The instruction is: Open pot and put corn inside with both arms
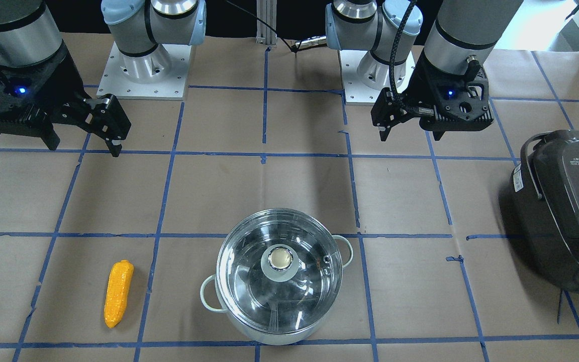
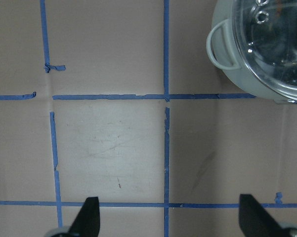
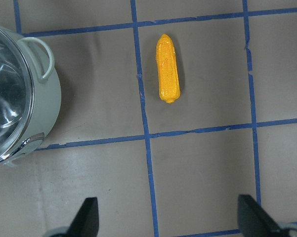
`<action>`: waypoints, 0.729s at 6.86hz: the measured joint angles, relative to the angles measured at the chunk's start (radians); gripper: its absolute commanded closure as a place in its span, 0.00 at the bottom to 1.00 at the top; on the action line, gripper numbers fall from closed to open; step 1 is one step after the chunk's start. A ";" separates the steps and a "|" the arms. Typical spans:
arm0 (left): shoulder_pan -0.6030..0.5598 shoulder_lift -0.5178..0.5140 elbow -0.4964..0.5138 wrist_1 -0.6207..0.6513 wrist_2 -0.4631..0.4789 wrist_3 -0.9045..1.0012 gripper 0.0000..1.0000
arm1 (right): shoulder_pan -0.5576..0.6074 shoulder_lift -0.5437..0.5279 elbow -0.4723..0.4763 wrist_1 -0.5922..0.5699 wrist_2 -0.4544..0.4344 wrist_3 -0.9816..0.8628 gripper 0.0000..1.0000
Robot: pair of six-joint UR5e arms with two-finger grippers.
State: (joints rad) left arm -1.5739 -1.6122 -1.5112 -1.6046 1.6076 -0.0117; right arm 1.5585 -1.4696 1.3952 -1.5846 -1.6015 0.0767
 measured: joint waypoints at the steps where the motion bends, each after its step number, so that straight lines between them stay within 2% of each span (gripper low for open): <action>1: 0.000 -0.001 0.001 0.000 0.000 0.000 0.00 | 0.000 0.000 0.000 0.000 0.000 0.000 0.00; 3: 0.000 -0.001 0.003 0.000 0.000 -0.002 0.00 | -0.001 0.020 -0.015 -0.013 0.000 -0.002 0.03; 5: 0.000 -0.010 0.012 0.000 -0.001 -0.004 0.00 | -0.010 0.122 -0.094 -0.035 -0.009 -0.015 0.05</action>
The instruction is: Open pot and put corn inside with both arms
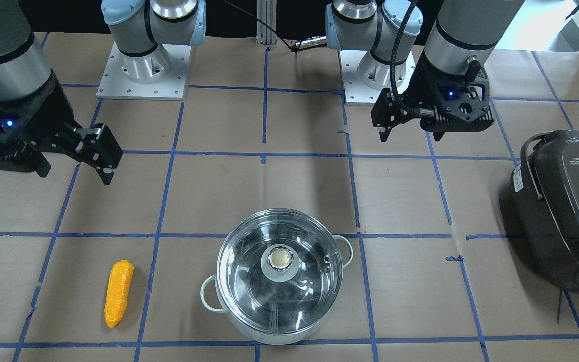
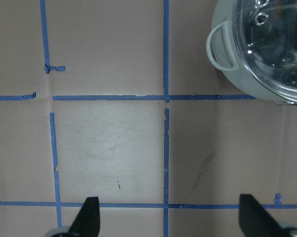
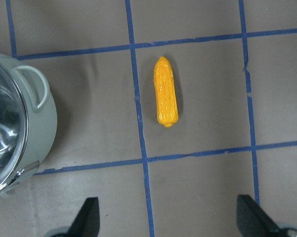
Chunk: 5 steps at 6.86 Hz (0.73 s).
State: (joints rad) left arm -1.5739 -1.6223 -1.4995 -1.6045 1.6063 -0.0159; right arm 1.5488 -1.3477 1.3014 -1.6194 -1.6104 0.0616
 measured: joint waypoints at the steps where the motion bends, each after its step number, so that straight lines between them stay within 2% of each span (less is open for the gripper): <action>1: -0.001 -0.017 0.019 0.009 -0.001 -0.003 0.00 | -0.003 0.067 -0.023 -0.031 -0.002 -0.023 0.08; 3: -0.040 -0.092 0.107 0.040 0.001 -0.014 0.00 | -0.004 0.219 0.012 -0.215 0.003 -0.048 0.10; 5: -0.151 -0.272 0.255 0.085 0.007 -0.097 0.00 | -0.011 0.306 0.124 -0.426 0.005 -0.052 0.15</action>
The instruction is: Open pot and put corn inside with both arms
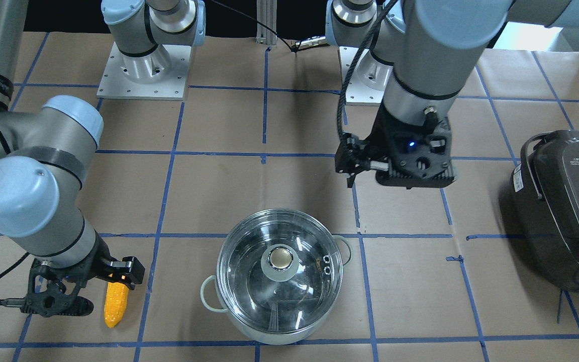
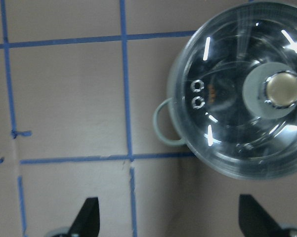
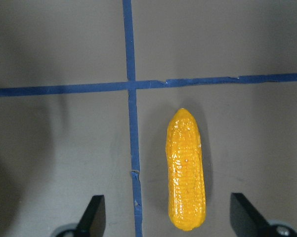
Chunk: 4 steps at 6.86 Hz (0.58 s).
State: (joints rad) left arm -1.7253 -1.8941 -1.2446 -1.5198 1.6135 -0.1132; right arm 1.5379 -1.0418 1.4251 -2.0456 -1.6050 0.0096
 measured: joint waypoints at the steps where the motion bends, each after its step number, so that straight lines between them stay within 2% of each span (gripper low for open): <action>1: -0.058 -0.099 0.040 0.076 0.000 -0.060 0.00 | -0.015 0.021 0.057 -0.083 0.001 -0.003 0.18; 2: -0.096 -0.174 0.056 0.139 0.000 -0.103 0.00 | -0.039 0.032 0.100 -0.134 0.009 -0.012 0.18; 4: -0.119 -0.246 0.066 0.202 -0.006 -0.135 0.00 | -0.067 0.041 0.160 -0.189 0.043 -0.030 0.18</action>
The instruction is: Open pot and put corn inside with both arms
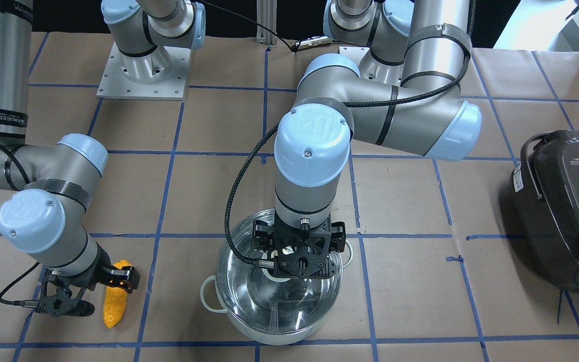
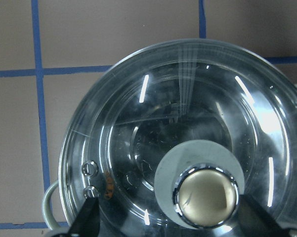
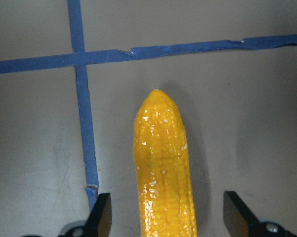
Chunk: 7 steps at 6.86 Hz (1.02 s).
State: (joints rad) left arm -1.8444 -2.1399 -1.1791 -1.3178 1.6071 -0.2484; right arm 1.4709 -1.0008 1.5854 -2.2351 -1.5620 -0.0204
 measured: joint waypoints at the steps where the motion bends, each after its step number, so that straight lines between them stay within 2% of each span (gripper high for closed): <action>1: -0.004 -0.020 0.001 0.019 -0.003 -0.016 0.00 | -0.003 0.004 0.017 -0.019 0.007 -0.002 0.18; 2: -0.008 -0.034 0.001 0.027 -0.003 -0.031 0.01 | -0.004 0.009 0.025 -0.027 0.010 -0.002 0.18; 3: -0.011 -0.040 0.002 0.031 -0.002 -0.036 0.43 | -0.004 0.014 0.028 -0.030 0.011 -0.003 0.20; 4: -0.013 -0.038 0.002 0.037 -0.001 -0.034 0.71 | -0.004 0.016 0.029 -0.030 0.011 -0.003 0.47; 5: -0.014 -0.036 0.002 0.042 0.000 -0.032 0.80 | -0.004 0.017 0.028 -0.031 0.010 -0.002 0.79; 6: -0.015 -0.033 0.003 0.045 0.000 -0.031 0.88 | -0.004 0.017 0.026 -0.030 0.007 -0.002 0.92; 7: -0.015 -0.031 0.003 0.047 0.001 -0.031 0.89 | -0.004 0.017 0.022 -0.027 0.004 -0.002 0.94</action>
State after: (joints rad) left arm -1.8592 -2.1705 -1.1762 -1.2712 1.6078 -0.2794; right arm 1.4665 -0.9837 1.6076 -2.2623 -1.5581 -0.0224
